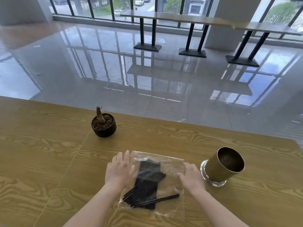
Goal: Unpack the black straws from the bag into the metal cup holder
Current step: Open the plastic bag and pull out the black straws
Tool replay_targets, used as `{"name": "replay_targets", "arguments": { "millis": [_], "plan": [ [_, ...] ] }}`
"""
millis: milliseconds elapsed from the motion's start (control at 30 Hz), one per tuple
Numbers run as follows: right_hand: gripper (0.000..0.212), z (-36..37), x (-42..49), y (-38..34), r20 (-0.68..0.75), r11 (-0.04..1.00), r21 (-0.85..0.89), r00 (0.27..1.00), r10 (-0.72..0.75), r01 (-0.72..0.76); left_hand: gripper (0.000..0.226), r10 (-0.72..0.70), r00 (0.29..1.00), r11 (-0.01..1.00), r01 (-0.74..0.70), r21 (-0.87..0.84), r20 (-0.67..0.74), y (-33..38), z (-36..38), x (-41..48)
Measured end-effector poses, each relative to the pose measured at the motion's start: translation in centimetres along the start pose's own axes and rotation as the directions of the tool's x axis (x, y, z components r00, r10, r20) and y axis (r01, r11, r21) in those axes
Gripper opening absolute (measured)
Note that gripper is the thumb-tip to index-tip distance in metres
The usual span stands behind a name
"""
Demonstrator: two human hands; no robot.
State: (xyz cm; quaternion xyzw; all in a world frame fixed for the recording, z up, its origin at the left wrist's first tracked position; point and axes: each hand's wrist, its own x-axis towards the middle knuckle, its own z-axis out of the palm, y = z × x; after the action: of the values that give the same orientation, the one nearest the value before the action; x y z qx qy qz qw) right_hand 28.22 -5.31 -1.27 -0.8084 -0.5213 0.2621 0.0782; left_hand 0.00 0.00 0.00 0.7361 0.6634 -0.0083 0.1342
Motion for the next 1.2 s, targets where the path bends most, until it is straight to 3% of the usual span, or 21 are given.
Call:
{"name": "replay_targets", "arguments": {
  "millis": [100, 200, 333, 500, 567, 633, 767, 933, 1067, 1200],
  "plan": [
    [0.051, 0.7, -0.3, 1.1, 0.008, 0.992, 0.015, 0.992, 0.123, -0.123, 0.069, -0.198, 0.969, 0.942, 0.23, -0.244, 0.148, -0.5, 1.6, -0.5],
    [0.052, 1.5, -0.7, 1.9, 0.065, 0.982, 0.015, 0.98, 0.189, -0.191, 0.066, -0.308, 0.914, 0.854, 0.388, -0.346, 0.265, -0.8, 3.0, -0.8],
    [0.059, 2.4, -0.6, 2.2, 0.094, 0.968, 0.093, 0.97, 0.226, -0.234, 0.061, -0.346, 0.897, 0.816, 0.433, -0.383, 0.276, -0.8, 3.6, -0.7],
    [0.049, 2.9, -0.1, 2.1, 0.16, 0.887, 0.3, 0.935, 0.316, -0.35, 0.054, -0.367, 0.86, 0.713, 0.505, -0.487, 0.355, -0.3, 3.6, -0.1],
    [0.042, 3.2, 0.0, 2.1, 0.189, 0.834, 0.391, 0.921, 0.341, -0.39, 0.034, -0.363, 0.842, 0.635, 0.537, -0.555, 0.399, -0.2, 3.7, -0.1],
    [0.033, 3.5, -0.1, 2.1, 0.204, 0.796, 0.454, 0.917, 0.343, -0.4, 0.013, -0.352, 0.847, 0.57, 0.532, -0.626, 0.399, -0.1, 4.1, -0.3],
    [0.017, 3.9, -0.3, 2.5, 0.221, 0.763, 0.517, 0.922, 0.319, -0.388, 0.012, -0.323, 0.84, 0.38, 0.537, -0.753, 0.436, 0.2, 3.9, -0.9],
    [0.006, 4.2, -0.9, 3.4, 0.212, 0.746, 0.56, 0.933, 0.292, -0.361, 0.01, -0.241, 0.889, 0.251, 0.445, -0.86, 0.39, 1.2, 2.1, -1.9],
    [0.01, 4.1, -1.4, 3.7, 0.198, 0.741, 0.589, 0.947, 0.255, -0.323, 0.006, -0.179, 0.949, 0.135, 0.286, -0.949, 0.261, 2.2, -0.7, -2.9],
    [0.035, 2.6, -1.9, 2.3, 0.224, 0.642, 0.721, 0.965, 0.14, -0.26, 0.006, -0.107, 0.976, 0.073, 0.2, -0.977, 0.192, 2.8, -3.6, -3.5]
  ]
}}
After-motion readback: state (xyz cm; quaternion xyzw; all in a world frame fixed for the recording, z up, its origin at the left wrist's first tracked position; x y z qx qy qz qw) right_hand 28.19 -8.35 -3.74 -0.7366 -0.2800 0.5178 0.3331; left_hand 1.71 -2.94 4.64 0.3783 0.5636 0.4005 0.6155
